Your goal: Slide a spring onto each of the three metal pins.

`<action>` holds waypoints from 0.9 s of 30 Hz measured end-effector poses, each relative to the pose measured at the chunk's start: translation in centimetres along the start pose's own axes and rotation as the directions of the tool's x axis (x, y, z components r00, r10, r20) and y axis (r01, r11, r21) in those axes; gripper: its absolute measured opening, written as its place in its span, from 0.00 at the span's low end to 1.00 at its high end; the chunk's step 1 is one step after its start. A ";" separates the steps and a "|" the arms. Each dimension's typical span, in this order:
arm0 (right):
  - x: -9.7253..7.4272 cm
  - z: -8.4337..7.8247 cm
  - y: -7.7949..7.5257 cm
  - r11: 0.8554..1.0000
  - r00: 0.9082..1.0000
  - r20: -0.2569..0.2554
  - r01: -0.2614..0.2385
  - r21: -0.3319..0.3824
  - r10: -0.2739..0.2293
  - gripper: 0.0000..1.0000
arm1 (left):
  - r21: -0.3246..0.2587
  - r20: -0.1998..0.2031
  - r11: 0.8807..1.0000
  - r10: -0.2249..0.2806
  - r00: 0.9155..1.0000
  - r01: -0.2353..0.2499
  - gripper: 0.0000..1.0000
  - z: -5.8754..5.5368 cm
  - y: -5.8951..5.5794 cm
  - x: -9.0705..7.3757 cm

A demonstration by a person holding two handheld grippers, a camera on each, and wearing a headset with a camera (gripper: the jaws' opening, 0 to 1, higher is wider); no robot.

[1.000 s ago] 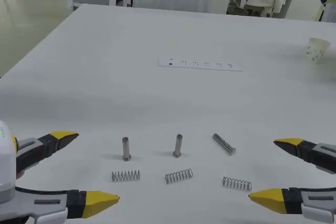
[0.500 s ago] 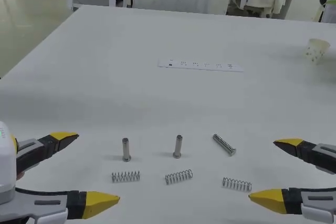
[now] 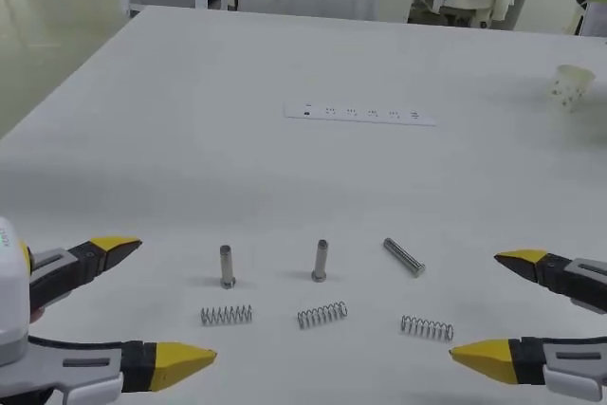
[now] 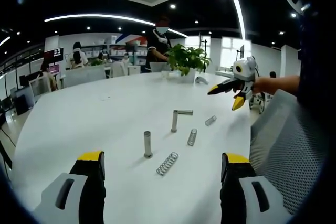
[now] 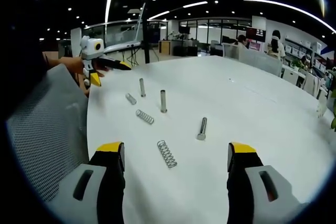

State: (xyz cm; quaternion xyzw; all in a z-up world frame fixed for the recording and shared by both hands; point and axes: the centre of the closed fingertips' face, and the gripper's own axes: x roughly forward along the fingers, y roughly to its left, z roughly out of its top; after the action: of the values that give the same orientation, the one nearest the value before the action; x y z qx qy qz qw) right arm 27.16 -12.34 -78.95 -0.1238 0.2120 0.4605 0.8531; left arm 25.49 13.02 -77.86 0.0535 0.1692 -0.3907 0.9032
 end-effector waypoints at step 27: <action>0.0 0.0 -0.7 1.000 1.000 -0.006 0.008 0.004 -0.008 0.78 | -0.002 0.004 1.000 0.010 1.000 -0.010 0.88 0.1 -0.1 -0.1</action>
State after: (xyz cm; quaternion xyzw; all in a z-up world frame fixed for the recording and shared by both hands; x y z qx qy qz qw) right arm 27.74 -12.72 -78.90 -0.1243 0.2152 0.4561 0.8545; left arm 25.38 12.97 -77.73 0.0528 0.1674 -0.3860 0.9056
